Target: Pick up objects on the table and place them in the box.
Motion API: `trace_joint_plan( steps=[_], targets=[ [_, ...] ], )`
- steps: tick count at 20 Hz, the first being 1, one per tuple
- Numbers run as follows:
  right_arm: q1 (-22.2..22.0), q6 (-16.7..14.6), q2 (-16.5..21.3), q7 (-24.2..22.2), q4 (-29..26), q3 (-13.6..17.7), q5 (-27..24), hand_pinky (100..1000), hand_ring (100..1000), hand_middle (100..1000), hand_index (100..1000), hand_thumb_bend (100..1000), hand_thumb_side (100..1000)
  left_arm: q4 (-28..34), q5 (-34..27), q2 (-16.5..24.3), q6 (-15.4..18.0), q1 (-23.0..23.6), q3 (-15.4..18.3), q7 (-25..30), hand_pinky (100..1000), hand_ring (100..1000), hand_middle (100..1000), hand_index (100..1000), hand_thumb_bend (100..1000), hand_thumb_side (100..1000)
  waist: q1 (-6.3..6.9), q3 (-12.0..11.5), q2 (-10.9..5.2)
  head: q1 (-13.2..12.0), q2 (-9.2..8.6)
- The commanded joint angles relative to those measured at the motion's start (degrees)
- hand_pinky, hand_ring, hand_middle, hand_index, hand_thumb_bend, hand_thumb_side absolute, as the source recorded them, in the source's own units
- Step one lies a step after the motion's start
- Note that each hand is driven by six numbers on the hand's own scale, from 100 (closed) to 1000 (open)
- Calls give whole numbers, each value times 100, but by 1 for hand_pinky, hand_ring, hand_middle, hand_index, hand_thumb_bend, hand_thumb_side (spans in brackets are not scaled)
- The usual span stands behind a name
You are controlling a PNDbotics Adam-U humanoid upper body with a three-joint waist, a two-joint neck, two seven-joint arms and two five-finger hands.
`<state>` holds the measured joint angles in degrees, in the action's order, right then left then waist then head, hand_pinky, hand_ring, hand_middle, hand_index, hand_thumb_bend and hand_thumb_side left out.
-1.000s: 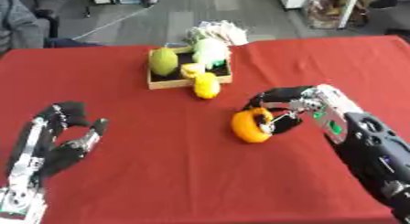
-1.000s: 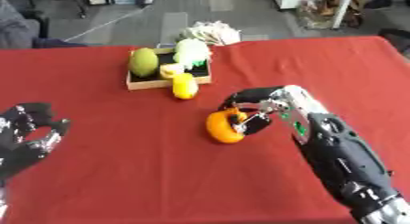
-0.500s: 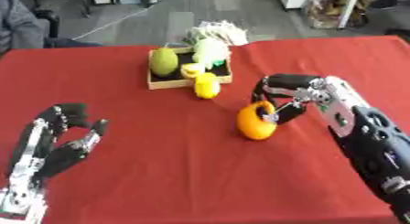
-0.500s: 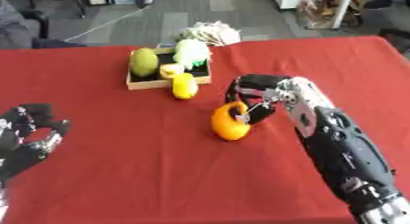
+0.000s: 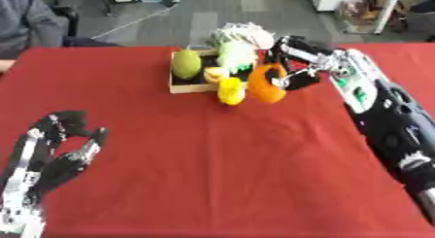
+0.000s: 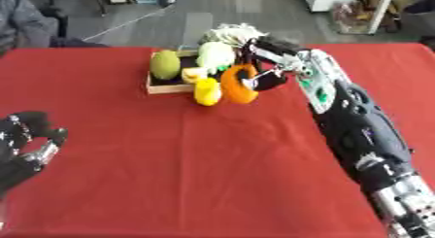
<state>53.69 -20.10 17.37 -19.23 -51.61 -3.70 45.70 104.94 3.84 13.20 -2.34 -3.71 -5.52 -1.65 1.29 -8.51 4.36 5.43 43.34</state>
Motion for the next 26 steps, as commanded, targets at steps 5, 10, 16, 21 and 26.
trace_joint_plan(
  steps=[5, 10, 16, 21, 26],
  targets=[
    [332, 680, -27, 705, 260, 1057, 449, 580, 402, 286, 400, 100, 100, 127, -59, 17, 31, -279, -97, 142, 771, 567, 554, 691, 505, 276, -89, -315, 140, 511, -285],
    [267, 1136, -181, 1161, 455, 1149, 725, 592, 415, 302, 417, 100, 106, 149, -74, 23, 28, -380, -150, 201, 771, 567, 554, 692, 504, 276, -105, -512, 241, 730, -377],
    [185, 1580, -366, 1871, 707, 966, 912, 607, 436, 339, 454, 100, 132, 172, -88, 23, 18, -430, -170, 238, 769, 564, 551, 691, 513, 275, -107, -666, 292, 849, -410],
    [121, 1468, -507, 2970, 1595, 641, 970, 629, 474, 407, 523, 100, 152, 170, -75, 24, -2, -435, -183, 215, 766, 562, 532, 689, 523, 274, -114, -688, 292, 897, -442],
    [76, 1454, -552, 2997, 1836, 586, 1113, 651, 520, 483, 594, 100, 147, 171, -61, 28, -9, -423, -179, 206, 766, 561, 529, 689, 525, 277, -115, -694, 283, 903, -452]
  ],
)
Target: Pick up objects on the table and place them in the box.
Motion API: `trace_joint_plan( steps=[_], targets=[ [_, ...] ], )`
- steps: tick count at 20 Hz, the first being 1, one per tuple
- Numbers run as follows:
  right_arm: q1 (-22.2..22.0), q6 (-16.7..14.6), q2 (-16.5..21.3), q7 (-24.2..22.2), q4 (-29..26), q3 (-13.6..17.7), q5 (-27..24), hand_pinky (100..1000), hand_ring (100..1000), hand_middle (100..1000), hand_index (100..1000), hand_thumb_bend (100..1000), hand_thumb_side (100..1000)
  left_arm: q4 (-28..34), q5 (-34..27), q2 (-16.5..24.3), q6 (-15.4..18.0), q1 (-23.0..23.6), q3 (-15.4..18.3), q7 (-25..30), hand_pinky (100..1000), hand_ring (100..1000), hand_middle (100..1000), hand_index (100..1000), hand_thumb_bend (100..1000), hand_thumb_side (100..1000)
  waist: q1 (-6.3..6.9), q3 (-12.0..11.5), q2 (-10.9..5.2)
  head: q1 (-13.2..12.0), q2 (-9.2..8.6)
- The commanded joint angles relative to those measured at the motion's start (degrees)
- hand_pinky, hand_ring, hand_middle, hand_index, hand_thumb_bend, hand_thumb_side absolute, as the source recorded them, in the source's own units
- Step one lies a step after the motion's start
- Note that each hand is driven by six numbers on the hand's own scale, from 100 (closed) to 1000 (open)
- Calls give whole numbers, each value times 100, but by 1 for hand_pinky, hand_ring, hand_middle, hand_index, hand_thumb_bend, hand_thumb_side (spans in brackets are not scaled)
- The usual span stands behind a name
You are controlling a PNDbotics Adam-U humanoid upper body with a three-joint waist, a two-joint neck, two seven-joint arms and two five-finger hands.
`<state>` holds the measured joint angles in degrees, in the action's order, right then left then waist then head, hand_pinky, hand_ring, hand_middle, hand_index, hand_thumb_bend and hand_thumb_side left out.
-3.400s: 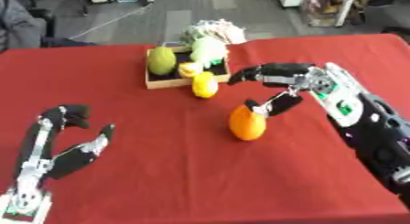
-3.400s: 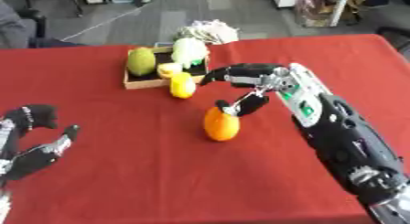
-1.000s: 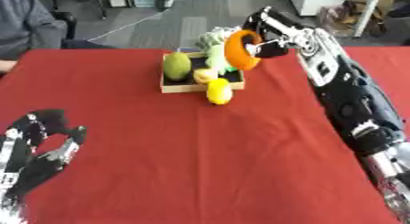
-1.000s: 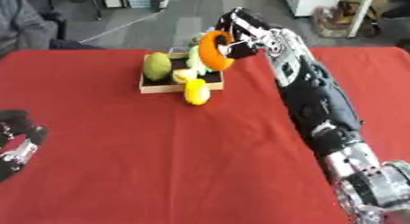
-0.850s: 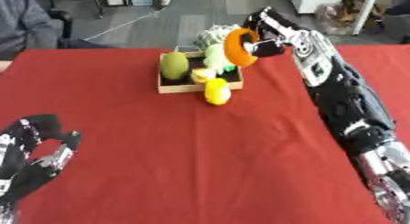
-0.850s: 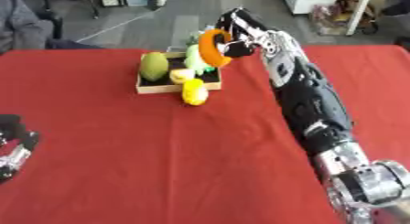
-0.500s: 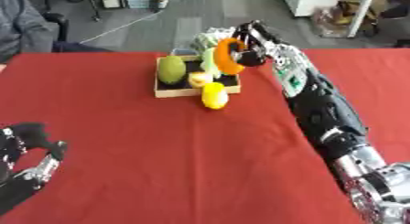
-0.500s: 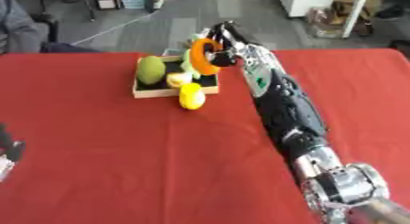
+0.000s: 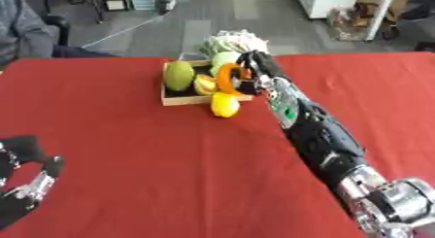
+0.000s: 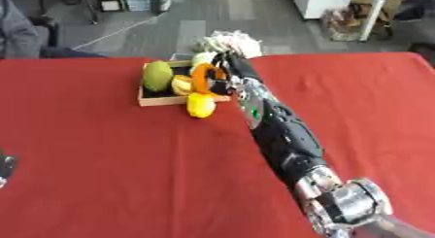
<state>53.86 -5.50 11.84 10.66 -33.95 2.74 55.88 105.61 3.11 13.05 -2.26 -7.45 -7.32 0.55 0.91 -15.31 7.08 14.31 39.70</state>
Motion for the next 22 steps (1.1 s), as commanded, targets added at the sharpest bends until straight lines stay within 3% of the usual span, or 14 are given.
trace_joint_plan(
  steps=[1, 5, 9, 12, 16, 22],
  targets=[
    [59, -13, 2, -33, 77, -71, 144, 656, 532, 500, 609, 100, 144, 103, 13, 43, -20, -46, 3, -18, 765, 561, 529, 689, 527, 277, -79, -11, 7, 10, -86],
    [74, 0, 35, -297, 59, -81, 396, 688, 603, 588, 682, 100, 152, 97, 26, 51, -24, -49, 3, -17, 765, 560, 528, 688, 530, 279, -109, 20, -11, 12, -100],
    [91, -16, 86, -621, -13, -49, 353, 759, 735, 746, 814, 100, 170, 88, 42, 58, -24, -30, 11, -18, 765, 560, 527, 688, 533, 280, -135, 57, -43, -1, -102],
    [111, -100, 140, -896, -154, -66, 184, 814, 805, 828, 899, 100, 373, 80, 52, 60, -24, -18, 19, -23, 766, 560, 527, 688, 533, 280, -147, 83, -63, -10, -102],
    [129, -168, 198, -1058, -380, -58, -174, 846, 837, 859, 928, 100, 485, 75, 52, 58, -21, -2, 29, -27, 766, 560, 527, 689, 533, 280, -151, 108, -88, -28, -102],
    [134, -183, 258, -1023, -548, -101, -491, 856, 843, 865, 933, 100, 497, 70, 51, 56, -15, 19, 34, -28, 766, 560, 527, 689, 533, 280, -150, 138, -119, -43, -88]
  ],
)
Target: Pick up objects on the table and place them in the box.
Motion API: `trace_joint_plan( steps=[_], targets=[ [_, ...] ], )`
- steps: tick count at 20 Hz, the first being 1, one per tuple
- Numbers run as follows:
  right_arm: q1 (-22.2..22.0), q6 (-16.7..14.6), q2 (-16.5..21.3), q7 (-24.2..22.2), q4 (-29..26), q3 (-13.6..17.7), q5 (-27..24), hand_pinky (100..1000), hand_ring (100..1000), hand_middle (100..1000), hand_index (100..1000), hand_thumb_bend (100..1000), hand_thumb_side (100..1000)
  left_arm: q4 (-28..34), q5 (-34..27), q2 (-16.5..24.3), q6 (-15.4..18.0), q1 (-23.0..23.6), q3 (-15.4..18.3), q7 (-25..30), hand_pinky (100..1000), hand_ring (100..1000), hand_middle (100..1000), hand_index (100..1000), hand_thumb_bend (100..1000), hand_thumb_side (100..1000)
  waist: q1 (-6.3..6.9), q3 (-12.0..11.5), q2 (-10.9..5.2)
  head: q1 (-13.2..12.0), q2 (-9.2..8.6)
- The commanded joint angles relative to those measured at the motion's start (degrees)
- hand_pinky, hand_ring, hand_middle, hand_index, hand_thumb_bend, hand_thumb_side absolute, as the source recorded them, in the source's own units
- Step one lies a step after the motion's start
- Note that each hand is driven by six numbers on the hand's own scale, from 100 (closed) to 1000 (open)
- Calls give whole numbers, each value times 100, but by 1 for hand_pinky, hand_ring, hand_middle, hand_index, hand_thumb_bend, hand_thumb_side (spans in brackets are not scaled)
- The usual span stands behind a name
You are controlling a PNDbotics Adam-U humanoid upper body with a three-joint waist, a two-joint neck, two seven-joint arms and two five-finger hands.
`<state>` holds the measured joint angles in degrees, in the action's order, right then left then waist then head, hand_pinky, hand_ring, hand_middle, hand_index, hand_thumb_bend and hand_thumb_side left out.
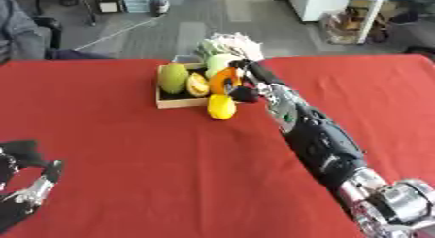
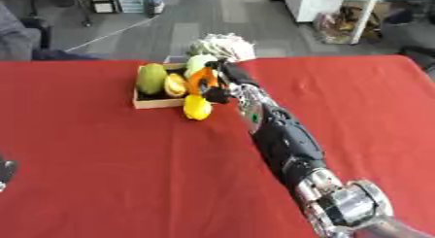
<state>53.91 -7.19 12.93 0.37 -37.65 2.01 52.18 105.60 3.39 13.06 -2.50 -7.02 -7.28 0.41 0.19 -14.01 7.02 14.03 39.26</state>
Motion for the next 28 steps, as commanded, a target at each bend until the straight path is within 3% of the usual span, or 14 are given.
trace_joint_plan(
  steps=[1, 4, 7, 10, 13, 15, 18, 22, 25, 28],
  targets=[
    [128, -18, 156, 19, -199, -34, -143, 856, 843, 864, 933, 100, 492, 71, 23, 56, 8, -22, 33, -16, 766, 560, 527, 689, 533, 280, -78, 12, -114, -16, -47],
    [121, -49, 173, 43, -274, -51, -219, 854, 838, 860, 929, 100, 479, 73, 20, 56, 10, -20, 39, -23, 767, 560, 527, 689, 533, 280, -81, 22, -116, -17, -50],
    [60, -366, 243, -155, -578, -198, -417, 819, 805, 831, 926, 100, 410, 65, 22, 58, 9, -3, 52, -30, 767, 561, 527, 689, 533, 280, -84, 49, -135, -31, -36],
    [-84, -943, 392, -887, -1074, -503, -752, 812, 795, 829, 926, 100, 272, 56, 29, 64, 10, 30, 76, -53, 767, 561, 526, 689, 534, 280, -91, 103, -170, -67, -2],
    [-265, -1443, 547, -1948, -1621, -895, -971, 822, 819, 853, 942, 100, 163, 41, 40, 74, 10, 66, 108, -84, 767, 560, 526, 689, 536, 278, -98, 171, -211, -108, 52],
    [-350, -1638, 593, -2538, -1890, -1101, -846, 827, 836, 866, 946, 100, 152, 34, 48, 78, 11, 83, 133, -109, 767, 561, 526, 689, 536, 277, -97, 210, -237, -125, 82],
    [-432, -1765, 519, -3011, -1938, -1224, -606, 828, 842, 871, 946, 100, 171, 27, 44, 75, 13, 87, 163, -130, 766, 561, 525, 690, 533, 264, -89, 226, -248, -128, 83],
    [-438, -1797, 289, -2915, -1694, -1205, -41, 821, 837, 864, 939, 100, 149, -14, 23, 50, -6, 106, 262, -247, 760, 537, 523, 688, 496, 202, -57, 204, -247, -126, 87],
    [-412, -1767, 108, -2478, -1465, -1117, 414, 814, 825, 847, 934, 100, 148, -52, -69, 24, -61, 124, 353, -605, 747, 523, 509, 682, 362, 100, -37, 179, -241, -118, 97],
    [-397, -1748, -3, -2007, -1326, -1086, 871, 816, 832, 853, 936, 100, 165, -82, -147, 13, -120, 140, 366, -913, 746, 522, 507, 679, 310, 100, -30, 162, -237, -104, 102]
  ],
)
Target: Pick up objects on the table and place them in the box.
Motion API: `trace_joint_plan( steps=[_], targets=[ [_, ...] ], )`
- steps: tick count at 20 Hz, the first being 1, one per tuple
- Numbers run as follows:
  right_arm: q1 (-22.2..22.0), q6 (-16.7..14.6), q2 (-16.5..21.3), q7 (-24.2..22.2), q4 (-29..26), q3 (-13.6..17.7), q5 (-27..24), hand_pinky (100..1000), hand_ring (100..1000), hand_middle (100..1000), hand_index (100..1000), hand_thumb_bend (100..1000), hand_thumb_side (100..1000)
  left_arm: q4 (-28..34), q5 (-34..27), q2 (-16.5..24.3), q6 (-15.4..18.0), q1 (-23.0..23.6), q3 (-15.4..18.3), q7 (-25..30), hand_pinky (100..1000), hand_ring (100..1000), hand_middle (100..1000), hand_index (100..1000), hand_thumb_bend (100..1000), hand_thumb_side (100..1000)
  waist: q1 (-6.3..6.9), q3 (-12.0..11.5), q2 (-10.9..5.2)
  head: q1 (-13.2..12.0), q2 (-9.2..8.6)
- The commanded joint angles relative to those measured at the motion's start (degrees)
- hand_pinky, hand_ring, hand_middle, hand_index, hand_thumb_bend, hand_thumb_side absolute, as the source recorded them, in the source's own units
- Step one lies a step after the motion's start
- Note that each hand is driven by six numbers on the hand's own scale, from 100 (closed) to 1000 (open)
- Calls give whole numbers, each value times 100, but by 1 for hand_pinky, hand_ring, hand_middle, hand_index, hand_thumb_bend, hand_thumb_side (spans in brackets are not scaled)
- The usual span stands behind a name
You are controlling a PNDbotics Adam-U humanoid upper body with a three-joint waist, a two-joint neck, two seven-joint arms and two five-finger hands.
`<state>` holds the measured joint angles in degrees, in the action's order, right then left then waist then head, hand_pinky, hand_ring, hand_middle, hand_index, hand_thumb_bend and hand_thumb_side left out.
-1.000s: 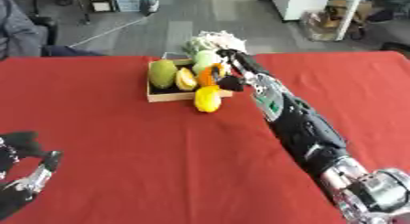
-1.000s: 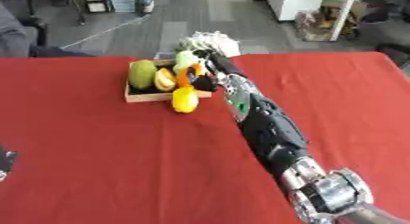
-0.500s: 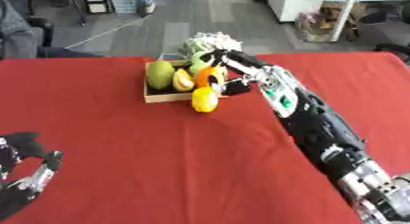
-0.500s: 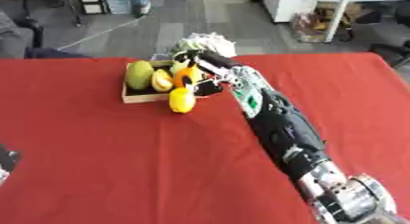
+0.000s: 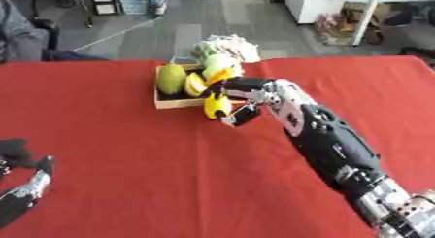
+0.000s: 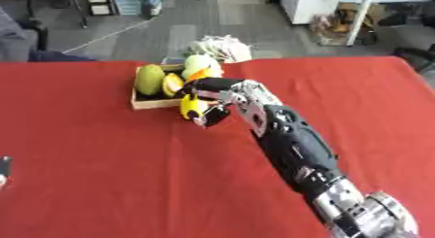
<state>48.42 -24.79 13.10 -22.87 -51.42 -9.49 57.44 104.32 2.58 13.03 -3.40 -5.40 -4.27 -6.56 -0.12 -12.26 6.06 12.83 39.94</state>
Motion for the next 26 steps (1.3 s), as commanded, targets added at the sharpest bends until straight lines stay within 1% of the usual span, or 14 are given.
trace_joint_plan(
  steps=[1, 4, 6, 7, 9, 12, 15, 16, 17, 18, 19, 21, 24, 26],
  targets=[
    [156, 10, -40, 453, 71, 63, 520, 818, 838, 858, 938, 100, 177, 44, -72, 13, -38, -21, 61, -262, 746, 521, 506, 678, 294, 100, 0, -17, -141, 18, 33],
    [153, 23, -59, 921, 63, 91, 1037, 822, 848, 865, 941, 100, 190, 44, -67, 10, -43, -20, 48, -292, 747, 521, 507, 678, 316, 100, 1, -25, -141, 8, 23],
    [156, 27, -38, 1182, 18, 107, 1344, 827, 857, 873, 943, 136, 211, 43, -51, 14, -43, -18, 45, -257, 748, 522, 507, 678, 328, 100, -3, -24, -143, 13, 24],
    [160, 23, -24, 1278, -7, 113, 1496, 830, 862, 877, 944, 174, 229, 43, -44, 14, -42, -18, 46, -238, 748, 521, 506, 678, 338, 100, -6, -22, -144, 16, 23],
    [163, 3, -1, 1372, -15, 130, 1784, 830, 864, 880, 942, 182, 251, 42, -34, 12, -40, -22, 48, -206, 748, 521, 506, 678, 352, 100, -13, -17, -144, 16, 15],
    [146, -64, 23, 1230, 84, 150, 2039, 831, 864, 879, 942, 185, 279, 45, -20, 14, -34, -21, 52, -168, 749, 521, 506, 678, 359, 100, -16, -8, -144, 11, 11],
    [126, -98, 17, 934, 193, 167, 2225, 825, 849, 856, 918, 184, 311, 54, -14, 15, -34, -24, 56, -153, 749, 521, 505, 678, 364, 100, -9, -1, -143, 17, 7],
    [119, -94, 9, 845, 237, 180, 2279, 817, 830, 827, 885, 181, 322, 59, -13, 14, -32, -25, 54, -146, 749, 521, 505, 678, 365, 100, -3, -1, -141, 15, 3],
    [117, -86, 0, 783, 272, 195, 2323, 817, 830, 827, 885, 181, 322, 63, -11, 14, -32, -26, 53, -137, 749, 521, 505, 678, 365, 100, 1, 0, -141, 13, 1],
    [108, -68, -7, 752, 309, 215, 2360, 790, 779, 759, 805, 171, 328, 67, -9, 14, -31, -26, 55, -132, 749, 521, 505, 678, 366, 100, 8, 0, -140, 13, 0],
    [102, -46, -14, 768, 337, 237, 2386, 773, 750, 714, 760, 173, 330, 70, -8, 14, -32, -24, 58, -130, 749, 521, 505, 678, 367, 100, 12, 2, -140, 14, 0],
    [98, 22, -19, 964, 352, 275, 2428, 721, 660, 576, 624, 160, 311, 73, -9, 15, -34, -21, 61, -127, 749, 521, 505, 678, 368, 100, 18, 6, -141, 20, 0],
    [104, 159, -16, 1557, 330, 340, 2453, 674, 578, 485, 532, 131, 264, 74, -10, 11, -33, -22, 57, -116, 749, 521, 505, 679, 371, 100, 17, 12, -143, 16, -3],
    [129, 225, -2, 1999, 282, 392, 2362, 668, 557, 467, 520, 110, 213, 73, -7, 11, -34, -22, 60, -113, 749, 521, 505, 679, 371, 100, 17, 15, -141, 9, -10]
  ],
)
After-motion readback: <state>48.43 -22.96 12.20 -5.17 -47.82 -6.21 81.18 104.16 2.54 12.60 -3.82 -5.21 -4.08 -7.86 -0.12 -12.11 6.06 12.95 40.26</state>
